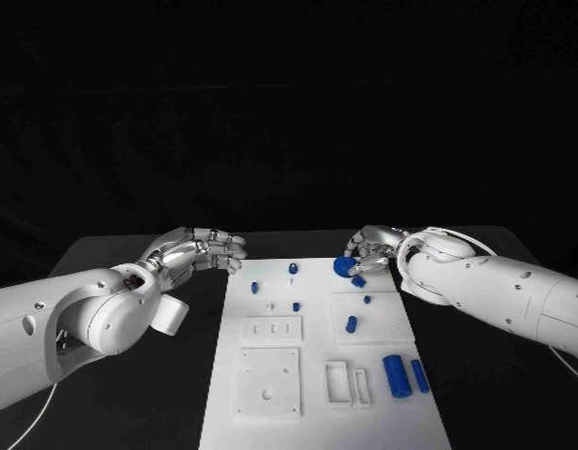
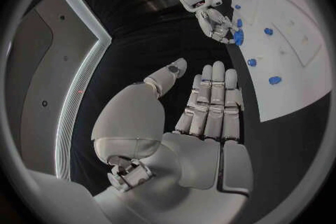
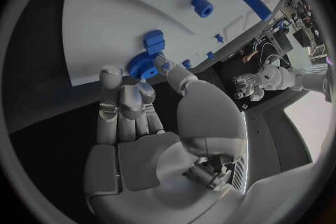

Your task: Assemble the parts on the task board

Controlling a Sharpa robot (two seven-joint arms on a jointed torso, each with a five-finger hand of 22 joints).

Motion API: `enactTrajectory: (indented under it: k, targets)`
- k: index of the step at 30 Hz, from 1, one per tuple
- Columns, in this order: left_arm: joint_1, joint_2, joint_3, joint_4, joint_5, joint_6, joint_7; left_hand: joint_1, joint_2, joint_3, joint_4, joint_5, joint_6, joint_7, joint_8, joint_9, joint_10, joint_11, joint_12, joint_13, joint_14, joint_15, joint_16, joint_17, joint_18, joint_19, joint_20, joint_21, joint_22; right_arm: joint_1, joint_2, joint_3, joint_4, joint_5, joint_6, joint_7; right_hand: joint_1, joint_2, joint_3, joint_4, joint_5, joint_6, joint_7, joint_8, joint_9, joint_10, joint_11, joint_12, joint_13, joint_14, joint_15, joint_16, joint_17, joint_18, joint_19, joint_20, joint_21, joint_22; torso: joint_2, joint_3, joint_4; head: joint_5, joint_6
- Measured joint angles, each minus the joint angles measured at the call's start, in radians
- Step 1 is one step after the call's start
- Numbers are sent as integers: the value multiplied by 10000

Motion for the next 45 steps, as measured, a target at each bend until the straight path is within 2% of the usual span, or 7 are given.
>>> enactTrajectory:
  k: [7,22,31,34,39,43,45]
  targets:
    - [0,0,0,-1,-5,1,-11,0,0,0,0,0,0,0,0,0,0,0,0,0,0,0,0,-1,-1,0,0,0,0,17,34,2,-10,-211,49,-28,-29,30,0,0,88,0,0,-1,0,0,0,58,-1,0,0,0,28,0,-13,14,37,0,2,-2,0,-14,-8]
    - [0,11,0,5,-12,3,-35,0,0,0,0,-1,0,0,0,-2,0,0,0,0,0,0,0,8,-1,0,0,0,-2,50,241,-42,-58,-952,43,-124,-354,-14,-114,55,893,38,-38,3,-44,36,-36,110,-36,32,-33,-99,171,0,-73,-2,193,0,15,-2,18,-28,-68]
    - [0,-1,0,13,-17,5,-49,0,0,0,0,-1,0,0,0,-9,0,0,0,0,0,0,0,17,-1,0,0,0,-2,42,202,-54,-2,-1287,-39,-124,-296,44,123,45,879,356,-356,262,-4,90,-162,117,-58,48,-171,-159,242,38,-86,11,232,-1,13,-3,-2,-12,-90]
    - [0,-15,0,15,-18,6,-56,0,0,0,0,-1,0,0,0,-9,0,0,0,1,0,0,0,17,0,0,0,0,-2,39,179,-57,20,-1313,-53,-122,-285,55,191,25,839,378,-378,264,2,55,-197,119,-101,48,-171,-202,258,41,-86,12,232,-1,12,-1,-4,-17,-91]
    - [0,-23,0,14,-19,6,-66,0,0,0,0,33,0,0,0,-9,0,0,0,0,0,0,0,16,0,-35,36,0,2,31,165,-63,35,-1301,-79,-101,-357,-17,191,25,958,243,-243,175,11,-17,-195,124,-197,47,-170,-236,299,49,-87,13,269,-1,11,-1,-4,-27,-77]
    - [0,-22,0,12,-20,7,-70,0,0,0,0,33,0,0,0,-8,0,0,0,0,0,0,0,16,-1,-35,36,0,6,24,157,-67,42,-1270,-104,-81,-445,-105,133,-28,1018,113,-113,84,-61,-108,-104,66,-236,46,-171,-245,324,50,-141,-7,269,-1,11,5,-4,-35,-63]
    - [0,-22,0,12,-20,7,-74,0,0,0,0,33,0,0,0,-9,0,0,0,0,0,0,0,16,0,-35,36,0,6,18,150,-72,44,-1239,-127,-68,-527,-187,-54,-14,1148,-25,25,-67,-132,-182,-30,66,-235,68,-112,-253,354,48,-147,-3,269,-1,11,6,-4,-35,-59]
